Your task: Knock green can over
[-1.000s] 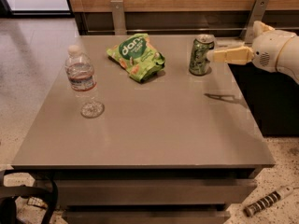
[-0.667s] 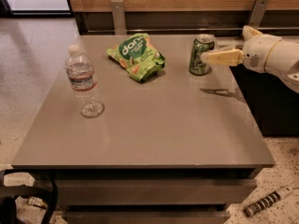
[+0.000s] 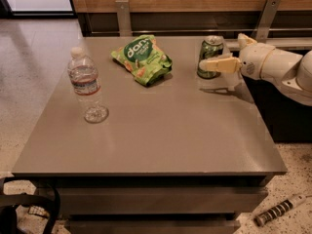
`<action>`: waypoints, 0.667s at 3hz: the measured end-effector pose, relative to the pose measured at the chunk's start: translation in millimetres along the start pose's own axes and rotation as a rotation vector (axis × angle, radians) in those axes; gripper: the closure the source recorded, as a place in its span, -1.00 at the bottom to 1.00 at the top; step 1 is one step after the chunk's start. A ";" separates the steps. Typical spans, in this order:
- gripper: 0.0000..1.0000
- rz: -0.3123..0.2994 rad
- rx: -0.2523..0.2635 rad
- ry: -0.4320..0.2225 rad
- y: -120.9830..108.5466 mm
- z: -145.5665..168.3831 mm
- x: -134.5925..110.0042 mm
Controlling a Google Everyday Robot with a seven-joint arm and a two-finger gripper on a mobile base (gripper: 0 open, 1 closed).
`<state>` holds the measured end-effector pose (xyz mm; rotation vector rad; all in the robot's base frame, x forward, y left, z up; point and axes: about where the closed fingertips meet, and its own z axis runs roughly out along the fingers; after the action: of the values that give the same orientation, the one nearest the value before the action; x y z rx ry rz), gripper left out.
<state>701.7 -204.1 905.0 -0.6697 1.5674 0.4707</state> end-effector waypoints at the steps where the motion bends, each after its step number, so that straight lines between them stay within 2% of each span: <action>1: -0.99 0.023 -0.055 -0.017 9.8 22.2 12.3; 2: -0.58 0.039 -0.085 -0.019 17.2 34.7 21.1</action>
Offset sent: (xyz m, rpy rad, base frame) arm 0.0181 0.0399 -0.0390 0.0590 0.0390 0.1038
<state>715.8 -171.6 878.7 -0.6980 1.5519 0.5738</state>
